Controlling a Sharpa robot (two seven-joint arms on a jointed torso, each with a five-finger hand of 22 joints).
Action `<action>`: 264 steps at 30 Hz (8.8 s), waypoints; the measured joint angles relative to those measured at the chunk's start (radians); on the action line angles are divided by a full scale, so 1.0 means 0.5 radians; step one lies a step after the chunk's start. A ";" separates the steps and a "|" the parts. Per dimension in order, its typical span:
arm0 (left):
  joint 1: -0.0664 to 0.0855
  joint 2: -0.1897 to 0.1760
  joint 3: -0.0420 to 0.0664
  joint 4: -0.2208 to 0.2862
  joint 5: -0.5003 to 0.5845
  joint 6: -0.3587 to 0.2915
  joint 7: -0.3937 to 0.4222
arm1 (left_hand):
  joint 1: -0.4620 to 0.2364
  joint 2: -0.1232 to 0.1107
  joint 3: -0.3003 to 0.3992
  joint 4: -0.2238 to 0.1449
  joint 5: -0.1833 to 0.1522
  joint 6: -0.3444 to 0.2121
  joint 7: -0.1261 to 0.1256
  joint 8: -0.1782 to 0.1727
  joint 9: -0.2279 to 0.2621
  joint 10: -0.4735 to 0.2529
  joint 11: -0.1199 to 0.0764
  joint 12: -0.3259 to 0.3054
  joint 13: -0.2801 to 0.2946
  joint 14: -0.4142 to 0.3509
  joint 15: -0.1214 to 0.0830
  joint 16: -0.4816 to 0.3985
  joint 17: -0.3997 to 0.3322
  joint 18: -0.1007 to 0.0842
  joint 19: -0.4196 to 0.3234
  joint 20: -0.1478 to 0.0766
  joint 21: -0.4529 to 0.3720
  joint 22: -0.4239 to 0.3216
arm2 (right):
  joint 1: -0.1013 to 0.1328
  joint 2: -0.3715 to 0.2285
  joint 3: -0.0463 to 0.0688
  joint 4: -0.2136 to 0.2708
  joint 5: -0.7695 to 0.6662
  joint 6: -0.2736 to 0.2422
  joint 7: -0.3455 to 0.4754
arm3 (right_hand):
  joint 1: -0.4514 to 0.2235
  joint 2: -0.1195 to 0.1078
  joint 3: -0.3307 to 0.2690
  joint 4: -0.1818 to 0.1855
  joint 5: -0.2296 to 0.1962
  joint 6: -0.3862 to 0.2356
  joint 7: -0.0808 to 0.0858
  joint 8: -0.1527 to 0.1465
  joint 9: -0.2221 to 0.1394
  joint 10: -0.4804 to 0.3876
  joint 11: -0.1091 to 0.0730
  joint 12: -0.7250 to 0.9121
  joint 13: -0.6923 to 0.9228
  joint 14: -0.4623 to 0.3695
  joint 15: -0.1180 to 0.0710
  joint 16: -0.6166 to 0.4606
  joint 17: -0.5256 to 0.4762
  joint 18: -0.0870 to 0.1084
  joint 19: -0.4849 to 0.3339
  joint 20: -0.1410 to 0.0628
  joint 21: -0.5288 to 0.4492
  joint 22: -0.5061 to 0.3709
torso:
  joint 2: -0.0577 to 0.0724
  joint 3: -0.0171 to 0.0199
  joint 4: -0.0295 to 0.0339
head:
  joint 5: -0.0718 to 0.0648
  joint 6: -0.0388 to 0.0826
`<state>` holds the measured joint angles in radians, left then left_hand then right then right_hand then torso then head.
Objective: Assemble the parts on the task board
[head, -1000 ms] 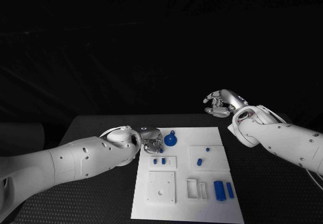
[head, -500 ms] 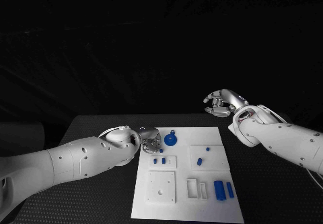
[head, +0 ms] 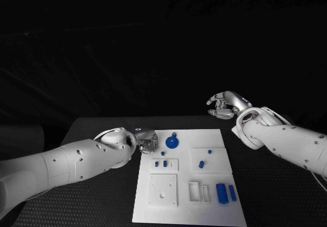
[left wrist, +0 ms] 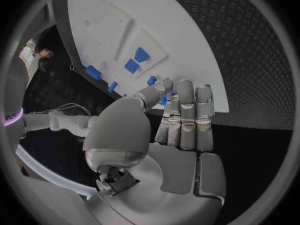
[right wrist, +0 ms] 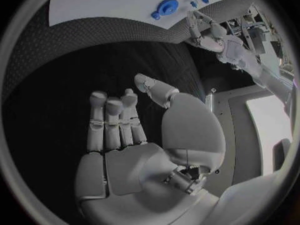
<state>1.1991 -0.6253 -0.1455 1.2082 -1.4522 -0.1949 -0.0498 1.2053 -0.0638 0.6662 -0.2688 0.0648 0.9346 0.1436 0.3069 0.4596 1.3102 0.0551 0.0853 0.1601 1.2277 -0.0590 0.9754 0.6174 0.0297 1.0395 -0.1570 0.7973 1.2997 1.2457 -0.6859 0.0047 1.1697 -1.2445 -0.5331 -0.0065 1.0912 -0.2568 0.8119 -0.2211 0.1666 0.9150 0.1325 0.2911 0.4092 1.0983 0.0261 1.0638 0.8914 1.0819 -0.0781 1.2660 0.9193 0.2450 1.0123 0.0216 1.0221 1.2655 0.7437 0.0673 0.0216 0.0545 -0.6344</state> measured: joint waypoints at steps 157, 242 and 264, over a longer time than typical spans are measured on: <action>-0.093 -0.230 0.076 0.019 2.615 0.060 0.762 | -0.329 -0.022 -0.257 0.059 -0.020 -0.162 0.059 0.006 0.057 -0.238 0.139 -0.008 -0.015 -0.386 0.208 -0.750 -0.150 0.028 -0.431 0.211 -0.503 -0.121 | -0.383 0.094 -0.253 0.083 -1.423 0.410 -0.377 | 0.095 0.164 0.168 -0.077 -0.227 0.271 -0.067 0.211 0.073 0.421 0.054 -1.748 -1.340 -0.086 0.063 -0.305 -0.654 0.010 -0.099 0.093 -0.348 -0.139 | -0.176 -0.0754 -0.048 | -0.026 -0.164; -0.093 -0.162 0.076 -0.052 2.653 0.067 0.747 | -0.345 -0.023 -0.255 0.080 -0.020 -0.174 0.061 -0.002 0.064 -0.238 0.138 -0.008 -0.018 -0.379 0.214 -0.782 -0.125 0.028 -0.431 0.211 -0.519 -0.111 | -0.618 0.289 -0.222 0.543 -1.359 0.407 -0.272 | 0.088 0.140 0.194 -0.049 -0.235 0.278 -0.070 0.199 0.085 0.444 0.044 -1.760 -1.323 -0.046 0.072 -0.301 -0.670 0.009 -0.059 0.075 -0.325 -0.133 | -0.174 -0.0765 -0.047 | 0.363 -0.291; -0.093 -0.164 0.076 -0.053 2.655 0.070 0.743 | -0.353 -0.015 -0.255 0.080 -0.020 -0.173 0.062 -0.002 0.066 -0.238 0.138 -0.008 -0.020 -0.379 0.214 -0.782 -0.120 0.018 -0.424 0.218 -0.527 -0.110 | -0.632 0.310 -0.222 0.515 -1.376 0.407 -0.272 | 0.088 0.140 0.194 -0.049 -0.241 0.275 -0.068 0.191 0.087 0.444 0.044 -1.764 -1.321 -0.046 0.073 -0.297 -0.670 0.009 -0.056 0.079 -0.326 -0.132 | -0.175 -0.0786 -0.046 | 0.375 -0.294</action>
<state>1.1528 -0.7072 -0.1074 1.1815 -0.1248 -0.1599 0.3220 1.0288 -0.0710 0.5386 -0.2288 0.0550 0.8481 0.1746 0.3060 0.4925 1.1910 0.1243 0.0813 0.1502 1.0380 0.0481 0.5846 0.5571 0.0387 0.8275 -0.0480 0.5340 1.2449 0.9296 -0.5309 -0.1063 1.4270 -1.9326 -0.3296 -0.1425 1.1352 -0.1868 0.9090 -0.2457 0.0463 1.0527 0.0984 0.3868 0.4526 1.3202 0.0481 0.1816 0.2310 1.0589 -0.0417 1.1175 0.5845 0.2495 0.9841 0.0610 0.8592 1.1997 0.6562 0.0280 -0.0014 0.2421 -0.7812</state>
